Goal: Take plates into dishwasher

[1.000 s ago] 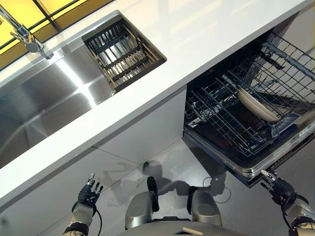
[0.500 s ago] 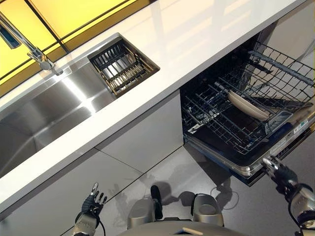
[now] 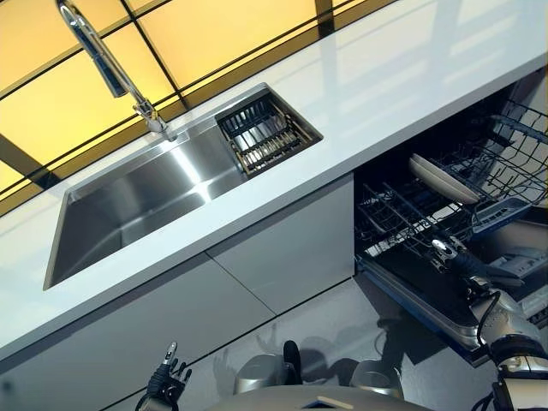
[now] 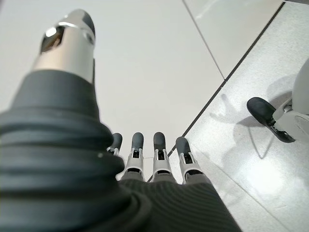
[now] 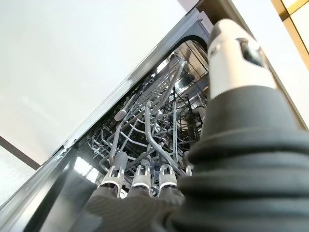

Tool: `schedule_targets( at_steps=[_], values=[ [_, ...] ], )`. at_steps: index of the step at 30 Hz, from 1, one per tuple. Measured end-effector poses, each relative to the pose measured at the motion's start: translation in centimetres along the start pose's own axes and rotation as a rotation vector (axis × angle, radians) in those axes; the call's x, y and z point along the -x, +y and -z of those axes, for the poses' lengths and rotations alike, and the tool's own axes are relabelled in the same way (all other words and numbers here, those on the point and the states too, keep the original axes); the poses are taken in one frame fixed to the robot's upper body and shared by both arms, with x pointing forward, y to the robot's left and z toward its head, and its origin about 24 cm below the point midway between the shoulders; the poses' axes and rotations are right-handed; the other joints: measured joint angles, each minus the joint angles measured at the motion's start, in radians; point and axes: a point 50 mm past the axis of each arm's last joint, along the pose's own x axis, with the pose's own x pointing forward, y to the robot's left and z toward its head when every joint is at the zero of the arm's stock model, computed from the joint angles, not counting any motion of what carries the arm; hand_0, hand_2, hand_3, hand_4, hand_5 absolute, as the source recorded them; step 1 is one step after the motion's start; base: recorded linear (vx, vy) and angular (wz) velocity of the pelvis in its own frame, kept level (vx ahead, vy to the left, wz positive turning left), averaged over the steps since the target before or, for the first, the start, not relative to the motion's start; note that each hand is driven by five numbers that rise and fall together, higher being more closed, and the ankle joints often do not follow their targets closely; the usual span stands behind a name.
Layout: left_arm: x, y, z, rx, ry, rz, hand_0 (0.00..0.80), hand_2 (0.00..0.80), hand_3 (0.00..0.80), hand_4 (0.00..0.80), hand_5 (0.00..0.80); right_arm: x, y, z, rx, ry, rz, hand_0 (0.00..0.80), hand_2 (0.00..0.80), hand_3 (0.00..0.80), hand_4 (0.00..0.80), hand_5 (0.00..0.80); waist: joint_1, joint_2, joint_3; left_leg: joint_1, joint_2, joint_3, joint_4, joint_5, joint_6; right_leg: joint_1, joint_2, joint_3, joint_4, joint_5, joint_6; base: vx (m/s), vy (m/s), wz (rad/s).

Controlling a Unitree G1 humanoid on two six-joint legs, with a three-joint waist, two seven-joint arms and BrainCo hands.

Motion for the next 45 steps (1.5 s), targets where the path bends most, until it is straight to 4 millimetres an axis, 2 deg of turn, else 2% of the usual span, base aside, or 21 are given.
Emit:
schedule_targets(
  at_steps=[4, 10, 18, 21, 25, 28, 32, 34, 37, 39, 45],
  values=[
    [0.0, 0.0, 0.1, 0.001, 0.010, 0.008, 0.000, 0.000, 0.000, 0.000, 0.000, -0.1, 0.0, 0.3, 0.001, 0.012, 0.036, 0.000, 0.000, 0.000, 0.000, 0.000, 0.023, -0.010, -0.004, 0.010, 0.000, 0.000, -0.006, 0.005, -0.003, 0.011, 0.003, -0.004, -0.009, -0.002, 0.002, 0.018, -0.037, 0.05],
    [0.0, 0.2, 0.0, -0.058, 0.022, 0.008, 0.000, 0.000, 0.000, 0.000, 0.000, 0.0, -0.1, 1.2, 0.038, 0.056, 0.064, 0.000, 0.000, 0.000, 0.000, 0.000, 0.024, -0.041, -0.015, 0.012, 0.005, -0.002, -0.007, 0.009, -0.004, 0.020, 0.012, -0.016, -0.022, -0.002, 0.001, -0.003, -0.045, 0.07],
    [-0.1, 0.0, -1.0, -0.089, 0.003, 0.014, 0.000, 0.000, 0.000, 0.000, 0.000, 0.6, -1.0, 3.0, 0.183, 0.170, 0.103, 0.000, 0.000, 0.000, 0.000, 0.000, 0.023, -0.110, -0.040, 0.006, 0.025, 0.015, -0.018, 0.001, -0.008, -0.005, 0.024, 0.002, -0.025, -0.006, -0.008, -0.031, -0.034, -0.08],
    [-0.2, -0.1, -1.8, -0.116, -0.008, 0.018, 0.000, 0.000, 0.000, 0.000, 0.000, 0.6, -1.2, 2.5, 0.208, 0.139, 0.121, 0.000, 0.000, 0.000, 0.000, 0.000, 0.020, -0.147, -0.063, -0.009, 0.032, 0.033, -0.018, -0.002, -0.014, -0.028, 0.037, 0.021, -0.027, -0.004, -0.015, -0.037, 0.001, -0.21],
    [-0.5, -1.0, -2.9, -0.127, -0.035, 0.039, 0.000, 0.000, 0.000, 0.000, 0.000, 1.2, -2.3, 1.9, 0.248, 0.115, 0.196, 0.000, 0.000, 0.000, 0.000, 0.000, -0.011, -0.198, -0.075, -0.007, 0.041, 0.047, -0.019, -0.009, -0.021, -0.035, 0.046, 0.035, -0.037, -0.003, -0.018, -0.024, -0.001, -0.11],
    [-0.6, -1.3, -3.1, -0.128, -0.040, 0.043, 0.000, 0.000, 0.000, 0.000, 0.000, 2.0, -3.5, 2.2, 0.257, 0.129, 0.254, 0.000, 0.000, 0.000, 0.000, 0.000, -0.023, -0.215, -0.076, -0.008, 0.049, 0.063, -0.021, -0.012, -0.025, -0.043, 0.057, 0.055, -0.049, 0.004, -0.021, -0.017, 0.004, -0.18],
    [-0.7, -1.7, -3.6, -0.132, -0.052, 0.051, 0.000, 0.000, 0.000, 0.000, 0.000, 3.8, -5.6, 2.8, 0.241, 0.148, 0.324, 0.000, 0.000, 0.000, 0.000, 0.000, -0.038, -0.214, -0.077, -0.022, 0.061, 0.083, -0.021, -0.015, -0.029, -0.060, 0.073, 0.075, -0.071, 0.019, -0.024, -0.013, 0.011, -0.16],
    [-0.7, -1.5, -4.1, -0.139, -0.061, 0.044, 0.000, 0.000, 0.000, 0.000, 0.000, 4.7, -6.5, 3.0, 0.226, 0.150, 0.355, 0.000, 0.000, 0.000, 0.000, 0.000, -0.061, -0.218, -0.074, -0.025, 0.063, 0.087, -0.021, -0.012, -0.034, -0.061, 0.077, 0.080, -0.079, 0.022, -0.024, -0.033, -0.010, -0.14],
    [-0.8, -1.8, -4.6, -0.142, -0.074, 0.048, 0.000, 0.000, 0.000, 0.000, 0.000, 6.6, -8.1, 4.2, 0.213, 0.172, 0.419, 0.000, 0.000, 0.000, 0.000, 0.000, -0.080, -0.219, -0.072, -0.027, 0.069, 0.090, -0.021, -0.015, -0.038, -0.057, 0.087, 0.087, -0.102, 0.031, -0.025, -0.070, -0.036, -0.06],
    [-0.8, -1.8, -4.6, -0.143, -0.076, 0.043, 0.000, 0.000, 0.000, 0.000, 0.000, 7.0, -8.4, 4.5, 0.214, 0.177, 0.436, 0.000, 0.000, 0.000, 0.000, 0.000, -0.088, -0.218, -0.067, -0.028, 0.072, 0.093, -0.021, -0.017, -0.040, -0.057, 0.090, 0.090, -0.107, 0.033, -0.026, -0.070, -0.040, -0.07],
    [-1.3, -3.9, -5.5, -0.134, -0.101, 0.080, 0.000, 0.000, 0.000, 0.000, 0.000, 8.5, -9.3, 6.0, 0.130, 0.152, 0.539, 0.000, 0.000, 0.000, 0.000, 0.000, -0.090, -0.203, -0.032, -0.040, 0.085, 0.110, -0.011, -0.022, -0.047, -0.076, 0.101, 0.107, -0.104, 0.033, -0.028, -0.098, -0.024, -0.10]
  ],
)
